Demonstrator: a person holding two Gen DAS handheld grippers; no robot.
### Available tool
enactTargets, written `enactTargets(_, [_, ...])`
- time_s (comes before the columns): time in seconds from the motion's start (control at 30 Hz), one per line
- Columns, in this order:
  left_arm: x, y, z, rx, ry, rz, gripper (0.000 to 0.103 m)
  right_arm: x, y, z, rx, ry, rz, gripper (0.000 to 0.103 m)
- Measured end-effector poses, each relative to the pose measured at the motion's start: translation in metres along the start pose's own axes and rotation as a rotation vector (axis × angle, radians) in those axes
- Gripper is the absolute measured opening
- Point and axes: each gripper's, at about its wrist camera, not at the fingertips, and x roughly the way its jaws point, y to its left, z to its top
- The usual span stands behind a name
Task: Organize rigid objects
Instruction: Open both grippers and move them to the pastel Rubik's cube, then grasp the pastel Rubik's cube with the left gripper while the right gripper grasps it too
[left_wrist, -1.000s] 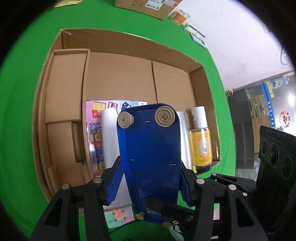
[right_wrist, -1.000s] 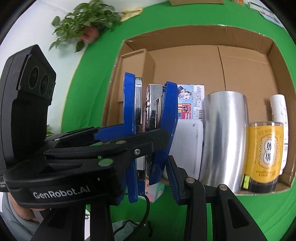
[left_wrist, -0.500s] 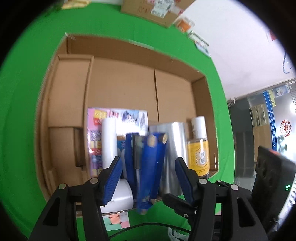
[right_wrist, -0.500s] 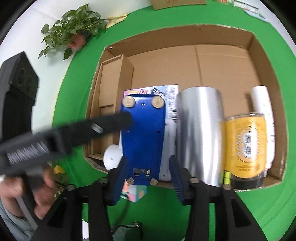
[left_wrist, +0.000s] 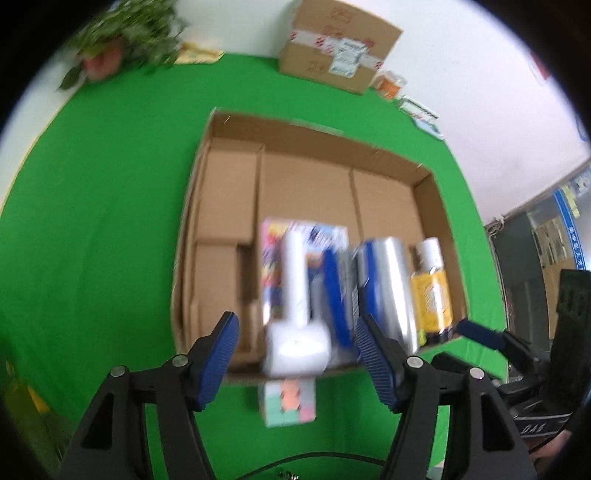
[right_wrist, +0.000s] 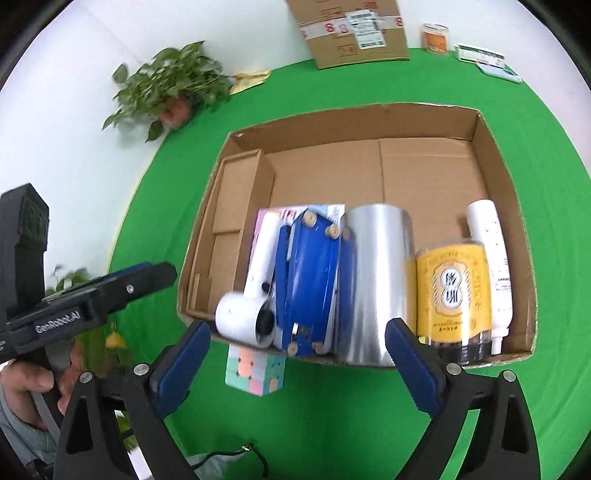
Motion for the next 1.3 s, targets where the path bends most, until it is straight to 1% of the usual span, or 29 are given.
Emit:
enactTargets(0.07, [0.007, 0.010, -0.019, -0.032, 0.042, -0.009, 0.065, 0.007, 0.005, -0.018, -0.042, 0.032, 0.007, 0.096])
enactTargets(0.1, [0.013, 0.016, -0.029, -0.056, 0.069, -0.026, 0.065, 0.012, 0.007, -0.024, -0.054, 0.050, 0.019, 0.096])
enactTargets(0.13, [0.018, 0.023, -0.039, -0.080, 0.092, -0.052, 0.065, 0.020, 0.011, -0.038, -0.067, 0.083, 0.047, 0.096])
enactTargets(0.2, [0.028, 0.033, -0.056, -0.120, 0.138, -0.098, 0.065, 0.035, 0.015, -0.056, -0.067, 0.133, 0.072, 0.096])
enactTargets(0.3, [0.048, 0.045, -0.072, -0.173, 0.197, -0.167, 0.065, 0.061, 0.020, -0.081, -0.056, 0.207, 0.105, 0.096])
enactTargets(0.4, [0.071, 0.052, -0.075, -0.189, 0.229, -0.215, 0.065, 0.075, 0.025, -0.088, -0.060, 0.216, 0.109, 0.096])
enactTargets(0.47, [0.091, 0.055, -0.074, -0.187, 0.265, -0.249, 0.065, 0.086, 0.025, -0.089, -0.036, 0.218, 0.117, 0.096])
enactTargets(0.53, [0.104, 0.056, -0.073, -0.179, 0.287, -0.258, 0.065, 0.094, 0.025, -0.088, -0.029, 0.216, 0.094, 0.096])
enactTargets(0.63, [0.118, 0.060, -0.072, -0.208, 0.296, -0.288, 0.065, 0.106, 0.024, -0.086, -0.016, 0.218, 0.081, 0.094])
enactTargets(0.67, [0.121, 0.062, -0.071, -0.221, 0.292, -0.299, 0.065, 0.109, 0.022, -0.085, -0.004, 0.221, 0.085, 0.090])
enactTargets(0.73, [0.125, 0.064, -0.071, -0.244, 0.284, -0.334, 0.065, 0.116, 0.016, -0.085, 0.039, 0.219, 0.112, 0.086])
enactTargets(0.8, [0.126, 0.063, -0.070, -0.238, 0.276, -0.348, 0.066, 0.119, 0.009, -0.084, 0.077, 0.207, 0.129, 0.078])
enactTargets(0.83, [0.127, 0.062, -0.070, -0.228, 0.272, -0.354, 0.066, 0.121, 0.006, -0.084, 0.098, 0.204, 0.141, 0.075])
enactTargets(0.87, [0.127, 0.062, -0.071, -0.225, 0.273, -0.361, 0.066, 0.123, 0.003, -0.084, 0.117, 0.208, 0.160, 0.068])
enactTargets(0.9, [0.127, 0.063, -0.072, -0.230, 0.272, -0.369, 0.065, 0.125, 0.000, -0.085, 0.137, 0.214, 0.199, 0.063])
enactTargets(0.93, [0.129, 0.066, -0.072, -0.239, 0.270, -0.379, 0.065, 0.128, -0.001, -0.087, 0.151, 0.224, 0.240, 0.060])
enactTargets(0.97, [0.129, 0.069, -0.074, -0.250, 0.267, -0.393, 0.065, 0.128, -0.001, -0.088, 0.150, 0.222, 0.260, 0.055])
enactTargets(1.0, [0.129, 0.071, -0.077, -0.256, 0.269, -0.400, 0.065, 0.126, 0.003, -0.089, 0.136, 0.214, 0.263, 0.053])
enactTargets(1.07, [0.129, 0.071, -0.082, -0.250, 0.268, -0.401, 0.065, 0.122, 0.009, -0.093, 0.108, 0.211, 0.271, 0.049])
enactTargets(1.17, [0.129, 0.069, -0.086, -0.241, 0.273, -0.400, 0.065, 0.120, 0.010, -0.099, 0.119, 0.224, 0.274, 0.049])
enactTargets(1.3, [0.130, 0.065, -0.094, -0.225, 0.286, -0.394, 0.065, 0.123, 0.002, -0.108, 0.182, 0.255, 0.299, 0.050])
